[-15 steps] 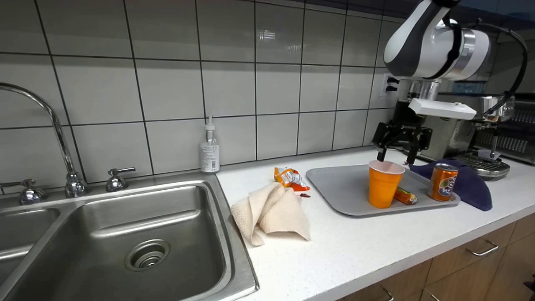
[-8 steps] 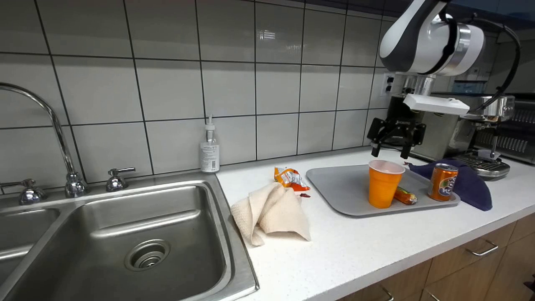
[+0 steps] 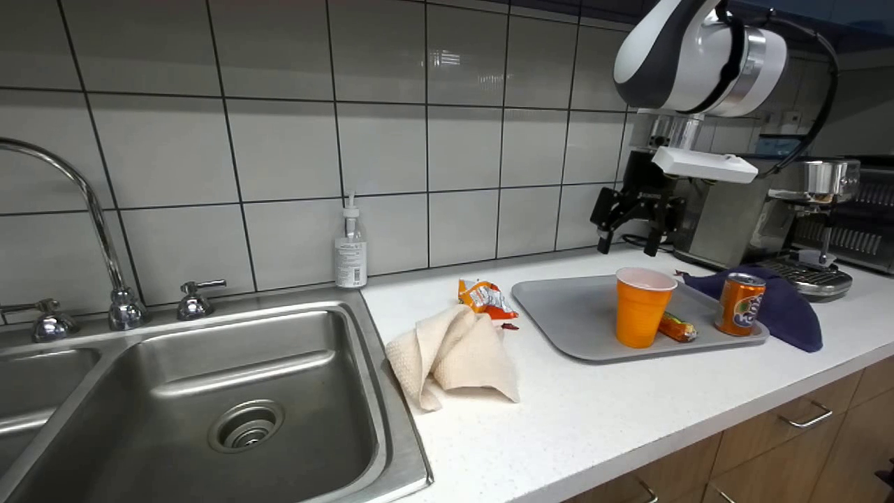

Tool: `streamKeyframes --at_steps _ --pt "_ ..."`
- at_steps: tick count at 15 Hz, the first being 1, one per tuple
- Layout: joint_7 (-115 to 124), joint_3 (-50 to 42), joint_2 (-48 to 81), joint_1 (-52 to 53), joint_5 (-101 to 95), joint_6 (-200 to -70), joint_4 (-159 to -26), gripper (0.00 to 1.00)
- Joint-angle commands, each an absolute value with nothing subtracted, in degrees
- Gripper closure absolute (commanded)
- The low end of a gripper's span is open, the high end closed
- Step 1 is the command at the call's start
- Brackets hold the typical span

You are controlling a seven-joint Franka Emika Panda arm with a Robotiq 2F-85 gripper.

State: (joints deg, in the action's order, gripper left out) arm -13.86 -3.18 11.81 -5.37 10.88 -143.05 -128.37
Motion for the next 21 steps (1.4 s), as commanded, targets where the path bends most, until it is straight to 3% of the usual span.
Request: streamKeyframes --at_steps 1,21 --pt "-13.93 -1.75 11.13 -5.05 10.06 -141.95 -127.69 0.0" --pt "-21.42 3.6 19.29 -3.27 6.37 -142.0 -120.45 0.0"
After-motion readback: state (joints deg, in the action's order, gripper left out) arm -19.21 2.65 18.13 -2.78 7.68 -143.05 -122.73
